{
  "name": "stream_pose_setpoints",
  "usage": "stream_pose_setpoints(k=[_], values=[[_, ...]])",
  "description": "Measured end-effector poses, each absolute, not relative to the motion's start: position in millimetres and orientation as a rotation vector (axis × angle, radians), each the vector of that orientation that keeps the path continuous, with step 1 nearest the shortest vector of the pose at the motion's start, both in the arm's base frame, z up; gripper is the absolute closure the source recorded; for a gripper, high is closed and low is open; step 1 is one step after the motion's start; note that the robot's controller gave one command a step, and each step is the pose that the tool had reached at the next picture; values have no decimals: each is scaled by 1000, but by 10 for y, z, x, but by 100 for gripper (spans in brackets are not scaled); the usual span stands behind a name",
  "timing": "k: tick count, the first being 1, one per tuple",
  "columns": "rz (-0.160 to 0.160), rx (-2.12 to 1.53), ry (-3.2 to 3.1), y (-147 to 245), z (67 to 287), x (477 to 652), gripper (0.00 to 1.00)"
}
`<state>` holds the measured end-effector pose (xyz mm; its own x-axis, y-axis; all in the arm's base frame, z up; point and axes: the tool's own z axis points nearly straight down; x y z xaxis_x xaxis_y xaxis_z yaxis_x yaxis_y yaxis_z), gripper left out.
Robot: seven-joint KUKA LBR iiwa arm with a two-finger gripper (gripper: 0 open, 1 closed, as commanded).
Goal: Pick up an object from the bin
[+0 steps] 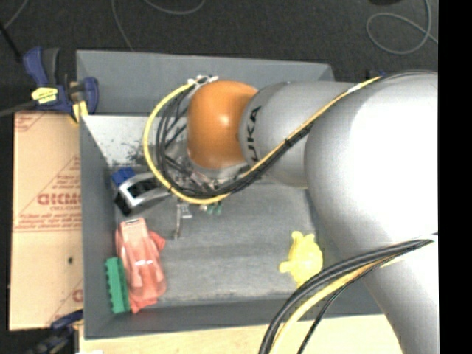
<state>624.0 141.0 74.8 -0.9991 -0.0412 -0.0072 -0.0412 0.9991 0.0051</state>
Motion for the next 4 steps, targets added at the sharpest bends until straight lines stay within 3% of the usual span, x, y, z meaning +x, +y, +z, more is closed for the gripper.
stream_pose_setpoints(k=[1, 2, 3, 4], values=[[11, 433, 3109, 1422, 990, 6148, 0], [7, 530, 3088, 1719, 1011, 6207, 0], [3, 159, 3117, 1812, 927, 6272, 0], [-20, 417, 3067, 1914, 839, 6406, 100]])
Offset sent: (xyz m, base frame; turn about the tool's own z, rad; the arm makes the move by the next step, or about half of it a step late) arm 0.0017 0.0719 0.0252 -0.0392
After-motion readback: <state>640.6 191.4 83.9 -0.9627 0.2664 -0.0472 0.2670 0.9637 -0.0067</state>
